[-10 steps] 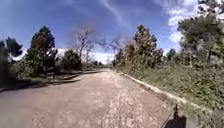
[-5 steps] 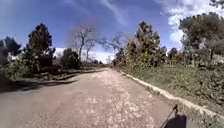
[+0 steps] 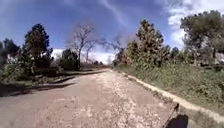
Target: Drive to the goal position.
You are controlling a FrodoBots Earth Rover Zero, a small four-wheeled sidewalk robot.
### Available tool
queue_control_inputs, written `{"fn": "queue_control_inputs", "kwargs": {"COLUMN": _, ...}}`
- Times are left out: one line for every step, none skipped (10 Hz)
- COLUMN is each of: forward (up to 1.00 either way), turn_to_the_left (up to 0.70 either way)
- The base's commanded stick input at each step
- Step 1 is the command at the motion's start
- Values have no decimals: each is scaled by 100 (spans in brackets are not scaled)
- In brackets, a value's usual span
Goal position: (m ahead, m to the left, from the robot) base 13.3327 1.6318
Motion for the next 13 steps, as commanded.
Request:
{"fn": "queue_control_inputs", "kwargs": {"forward": 100, "turn_to_the_left": 0}}
{"fn": "queue_control_inputs", "kwargs": {"forward": 100, "turn_to_the_left": 0}}
{"fn": "queue_control_inputs", "kwargs": {"forward": 100, "turn_to_the_left": 0}}
{"fn": "queue_control_inputs", "kwargs": {"forward": 100, "turn_to_the_left": 0}}
{"fn": "queue_control_inputs", "kwargs": {"forward": 100, "turn_to_the_left": 0}}
{"fn": "queue_control_inputs", "kwargs": {"forward": 100, "turn_to_the_left": 32}}
{"fn": "queue_control_inputs", "kwargs": {"forward": 100, "turn_to_the_left": 40}}
{"fn": "queue_control_inputs", "kwargs": {"forward": 100, "turn_to_the_left": 40}}
{"fn": "queue_control_inputs", "kwargs": {"forward": 100, "turn_to_the_left": 21}}
{"fn": "queue_control_inputs", "kwargs": {"forward": 100, "turn_to_the_left": 0}}
{"fn": "queue_control_inputs", "kwargs": {"forward": 100, "turn_to_the_left": 0}}
{"fn": "queue_control_inputs", "kwargs": {"forward": 100, "turn_to_the_left": 0}}
{"fn": "queue_control_inputs", "kwargs": {"forward": 100, "turn_to_the_left": 0}}
